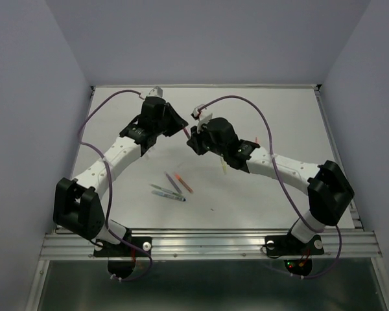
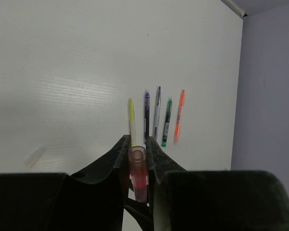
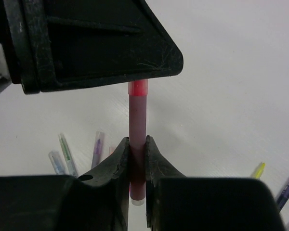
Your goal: Open the pen caps
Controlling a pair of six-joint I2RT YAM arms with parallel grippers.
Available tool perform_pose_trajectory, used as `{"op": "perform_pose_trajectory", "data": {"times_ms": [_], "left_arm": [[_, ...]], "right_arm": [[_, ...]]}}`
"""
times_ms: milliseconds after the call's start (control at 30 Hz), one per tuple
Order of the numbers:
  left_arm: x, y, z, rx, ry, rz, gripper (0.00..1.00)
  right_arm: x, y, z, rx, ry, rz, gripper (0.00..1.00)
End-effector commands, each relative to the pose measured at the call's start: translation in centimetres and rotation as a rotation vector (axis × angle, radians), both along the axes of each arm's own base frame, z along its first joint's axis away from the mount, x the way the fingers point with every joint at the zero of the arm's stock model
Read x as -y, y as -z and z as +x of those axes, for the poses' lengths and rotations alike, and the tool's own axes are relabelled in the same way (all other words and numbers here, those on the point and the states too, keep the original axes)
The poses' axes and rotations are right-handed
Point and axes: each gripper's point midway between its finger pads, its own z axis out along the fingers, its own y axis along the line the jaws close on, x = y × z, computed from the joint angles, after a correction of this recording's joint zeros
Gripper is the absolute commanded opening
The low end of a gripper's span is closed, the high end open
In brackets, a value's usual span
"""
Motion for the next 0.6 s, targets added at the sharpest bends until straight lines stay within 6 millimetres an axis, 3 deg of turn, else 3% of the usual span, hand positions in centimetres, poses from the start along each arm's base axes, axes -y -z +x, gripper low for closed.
{"op": "perform_pose_trajectory", "data": {"times_ms": [0, 33, 67, 100, 167, 233, 267, 433, 500, 533, 567], "left_arm": [[-2.1, -4.1, 4.3, 0.125, -0.12, 0.016, 0.0], [-3.8, -5.2, 6.0, 0.152, -0.176, 0.029, 0.0], [-4.6, -5.7, 6.8, 0.16, -0.204, 0.031, 0.0], [-5.1, -7.4, 7.8, 0.193, -0.216, 0.016, 0.0], [-7.0, -7.7, 9.4, 0.197, -0.259, 0.024, 0.0], [-7.5, -8.8, 10.2, 0.212, -0.264, 0.023, 0.0], [-7.7, -8.5, 10.6, 0.204, -0.267, 0.033, 0.0], [-8.6, -6.0, 10.2, 0.147, -0.272, 0.067, 0.0], [-8.5, -3.6, 9.1, 0.1, -0.247, 0.083, 0.0], [-8.7, -1.2, 8.3, 0.052, -0.239, 0.103, 0.0], [-8.8, -0.5, 7.6, 0.037, -0.234, 0.111, 0.0]], "right_arm": [[0.7, 2.4, -4.9, -0.131, -0.136, 0.039, 0.01], [1.1, 4.5, -7.8, -0.214, -0.185, 0.043, 0.01], [0.4, 4.3, -8.6, -0.222, -0.203, 0.058, 0.01], [0.7, 5.9, -11.5, -0.26, -0.244, 0.035, 0.01], [0.9, 6.8, -13.8, -0.32, -0.254, 0.053, 0.01], [1.8, 7.1, -15.2, -0.365, -0.248, 0.091, 0.01], [2.0, 6.9, -15.5, -0.373, -0.246, 0.113, 0.0], [3.3, 5.9, -14.2, -0.313, -0.153, 0.11, 0.01], [4.0, 6.4, -12.3, -0.279, -0.054, 0.06, 0.01], [4.4, 6.5, -11.2, -0.27, -0.012, 0.046, 0.01], [4.7, 6.5, -10.0, -0.244, 0.052, 0.033, 0.01]]}}
